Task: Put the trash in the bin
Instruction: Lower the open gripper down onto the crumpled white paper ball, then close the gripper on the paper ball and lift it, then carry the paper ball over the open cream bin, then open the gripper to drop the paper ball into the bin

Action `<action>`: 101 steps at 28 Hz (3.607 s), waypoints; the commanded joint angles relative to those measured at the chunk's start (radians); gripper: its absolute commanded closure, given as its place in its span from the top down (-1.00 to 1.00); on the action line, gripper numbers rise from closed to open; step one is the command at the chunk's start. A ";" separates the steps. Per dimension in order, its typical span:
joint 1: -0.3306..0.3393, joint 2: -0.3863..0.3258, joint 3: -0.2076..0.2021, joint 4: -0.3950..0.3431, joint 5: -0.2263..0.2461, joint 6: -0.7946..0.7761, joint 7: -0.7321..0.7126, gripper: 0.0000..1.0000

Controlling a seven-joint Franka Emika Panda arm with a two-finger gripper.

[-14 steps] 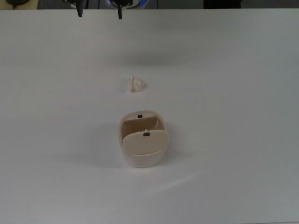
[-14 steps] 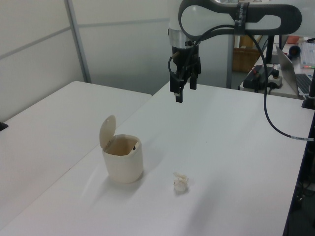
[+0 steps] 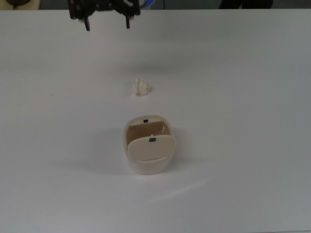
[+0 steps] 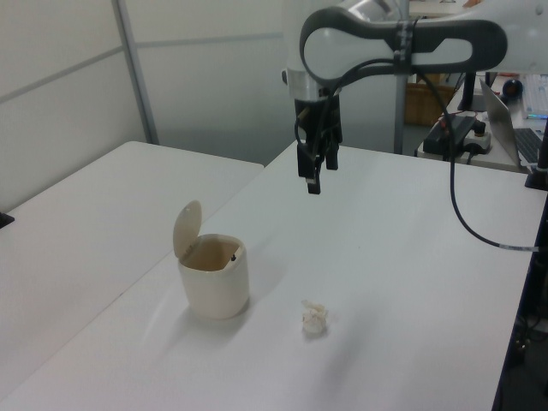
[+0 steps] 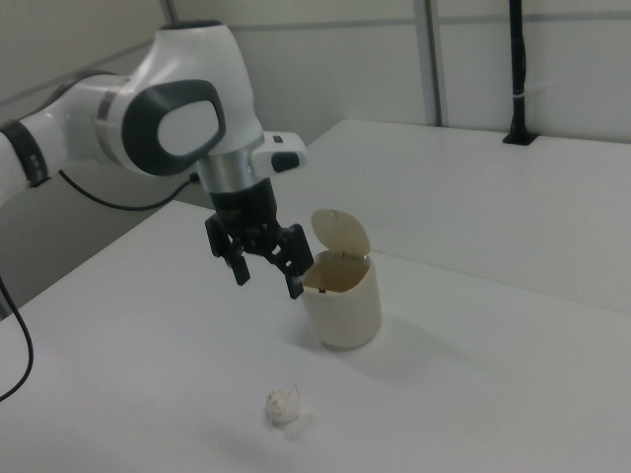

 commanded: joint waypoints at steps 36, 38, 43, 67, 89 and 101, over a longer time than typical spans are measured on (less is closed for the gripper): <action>0.115 0.249 0.022 -0.310 -0.064 0.361 -0.057 0.94; 0.117 0.259 0.020 -0.303 -0.068 0.370 -0.056 0.93; 0.117 0.267 0.020 -0.303 -0.078 0.384 -0.057 0.45; 0.117 0.238 0.013 -0.147 -0.114 0.419 -0.037 -0.03; 0.117 0.299 0.014 -0.010 -0.111 0.758 0.197 1.00; 0.110 0.211 0.011 -0.006 -0.104 0.439 0.227 1.00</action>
